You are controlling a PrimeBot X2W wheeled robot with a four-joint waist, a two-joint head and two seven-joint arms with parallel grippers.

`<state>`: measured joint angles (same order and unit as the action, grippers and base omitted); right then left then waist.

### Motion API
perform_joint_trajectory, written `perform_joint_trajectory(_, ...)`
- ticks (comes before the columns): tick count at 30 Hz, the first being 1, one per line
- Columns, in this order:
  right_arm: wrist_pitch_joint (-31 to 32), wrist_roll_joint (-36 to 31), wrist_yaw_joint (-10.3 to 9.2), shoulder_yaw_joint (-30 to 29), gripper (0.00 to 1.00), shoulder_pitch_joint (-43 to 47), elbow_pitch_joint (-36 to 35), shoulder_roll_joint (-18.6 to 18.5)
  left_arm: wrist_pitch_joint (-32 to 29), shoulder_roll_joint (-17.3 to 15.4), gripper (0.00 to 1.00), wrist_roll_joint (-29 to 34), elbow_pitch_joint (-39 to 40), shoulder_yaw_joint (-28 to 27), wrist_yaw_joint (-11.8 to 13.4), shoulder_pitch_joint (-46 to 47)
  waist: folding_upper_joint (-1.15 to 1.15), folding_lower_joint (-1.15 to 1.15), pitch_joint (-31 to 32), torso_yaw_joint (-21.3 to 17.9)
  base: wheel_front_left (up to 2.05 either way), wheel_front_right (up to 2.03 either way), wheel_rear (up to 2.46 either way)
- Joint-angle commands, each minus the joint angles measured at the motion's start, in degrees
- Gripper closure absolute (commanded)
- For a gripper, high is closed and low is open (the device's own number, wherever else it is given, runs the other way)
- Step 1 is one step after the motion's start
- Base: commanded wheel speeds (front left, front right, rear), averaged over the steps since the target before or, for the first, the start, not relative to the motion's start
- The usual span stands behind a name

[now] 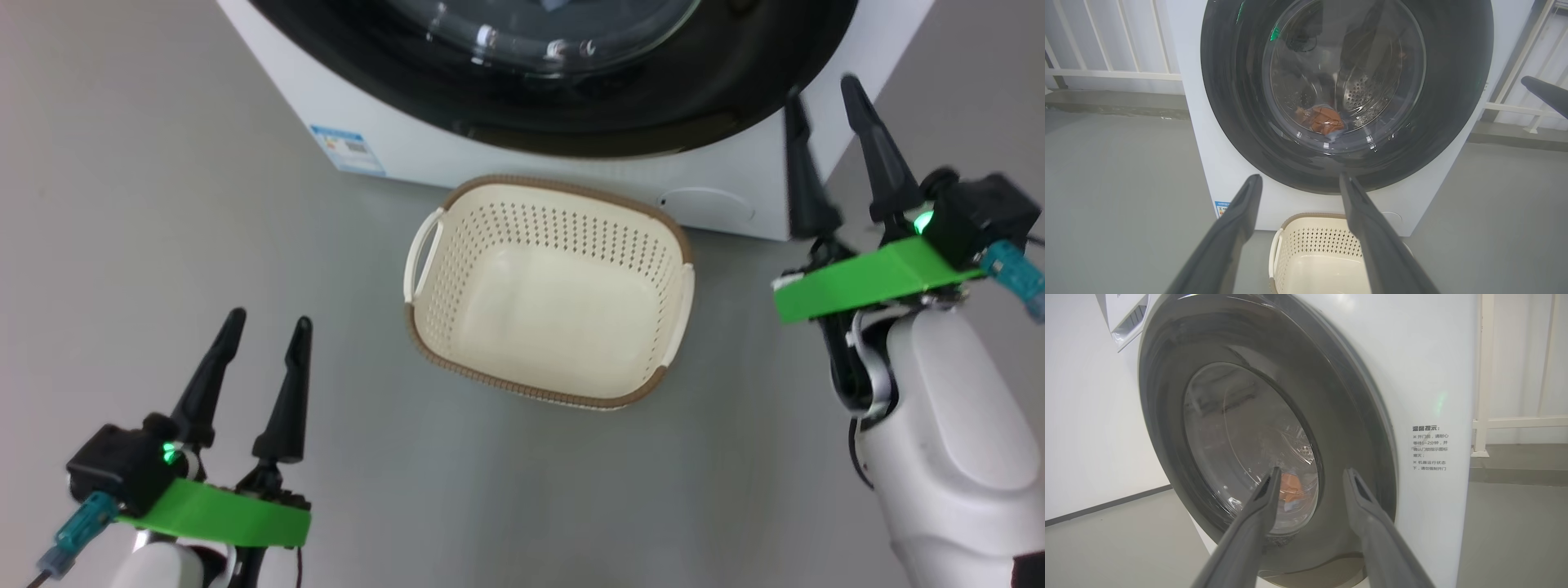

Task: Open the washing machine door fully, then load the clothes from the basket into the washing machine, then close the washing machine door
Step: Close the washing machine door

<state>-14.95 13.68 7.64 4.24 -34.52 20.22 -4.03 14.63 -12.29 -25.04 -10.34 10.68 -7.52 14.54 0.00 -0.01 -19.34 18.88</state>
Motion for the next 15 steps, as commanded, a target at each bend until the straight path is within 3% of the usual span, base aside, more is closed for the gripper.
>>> perform_joint_trajectory(1, -0.1, 0.3, -0.15, 1.5, 0.0, 1.0, -1.7, 1.1, 0.4, -2.2, 0.0, 0.8, 0.8, -2.6, 0.0, -0.3, 0.0, 0.01, 3.1, -2.3, 0.0, 0.0, 0.0)
perform_joint_trajectory(15, -0.1, 1.2, -0.15, -0.5, 0.0, 11.8, -3.8, 1.1, 0.4, -4.4, 0.0, 2.3, 0.6, -6.1, 0.0, -5.0, 0.0, 0.01, 9.5, -8.3, 0.0, 0.0, 0.0)
